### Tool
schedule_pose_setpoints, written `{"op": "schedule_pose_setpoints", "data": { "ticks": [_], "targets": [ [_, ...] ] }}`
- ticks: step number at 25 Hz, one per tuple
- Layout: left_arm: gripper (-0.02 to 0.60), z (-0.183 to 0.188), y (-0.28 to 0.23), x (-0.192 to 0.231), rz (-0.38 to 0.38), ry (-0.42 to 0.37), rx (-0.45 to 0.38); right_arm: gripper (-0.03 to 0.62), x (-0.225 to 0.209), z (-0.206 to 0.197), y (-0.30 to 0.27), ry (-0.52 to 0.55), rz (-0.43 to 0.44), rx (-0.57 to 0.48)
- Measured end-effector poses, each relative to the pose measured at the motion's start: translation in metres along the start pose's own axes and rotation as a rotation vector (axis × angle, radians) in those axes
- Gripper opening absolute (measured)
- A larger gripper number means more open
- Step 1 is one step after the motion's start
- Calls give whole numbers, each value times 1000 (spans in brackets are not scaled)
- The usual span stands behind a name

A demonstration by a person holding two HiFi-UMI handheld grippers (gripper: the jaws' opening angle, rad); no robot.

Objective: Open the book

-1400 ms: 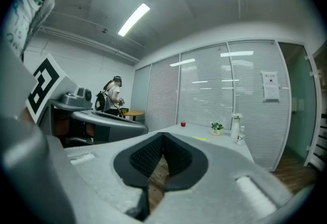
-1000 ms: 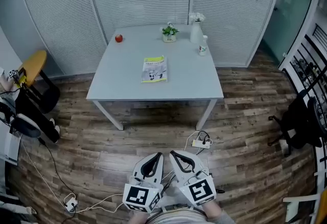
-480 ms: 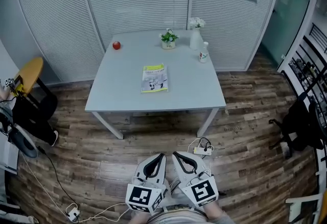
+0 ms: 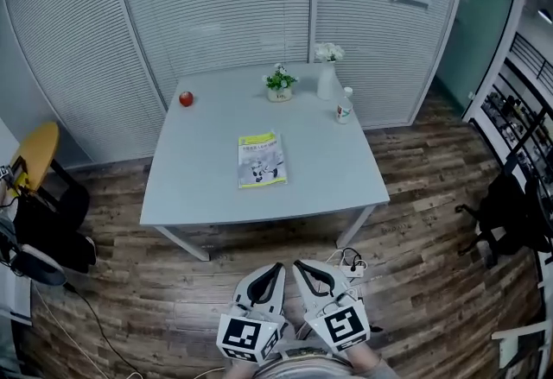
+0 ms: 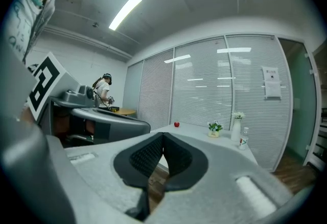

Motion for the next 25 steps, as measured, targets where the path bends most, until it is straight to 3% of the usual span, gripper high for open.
{"op": "schedule_pose_setpoints", "data": {
  "ticks": [12, 25],
  "targets": [
    [-2, 10, -17, 80, 8, 41, -5, 3, 5, 14, -80, -6, 2, 25],
    [-2, 15, -21, 117, -12, 14, 11, 3, 7, 13, -117, -26, -26, 35]
  ]
}}
Point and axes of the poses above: the fingertips, and each gripper's own axes: y backward along the fingers, x to its left, z out of its top, the point moved 2 cm from there along y, backward along the fingers, and after that the axes turned 7 degrees about -z, right-handed, at the moved point
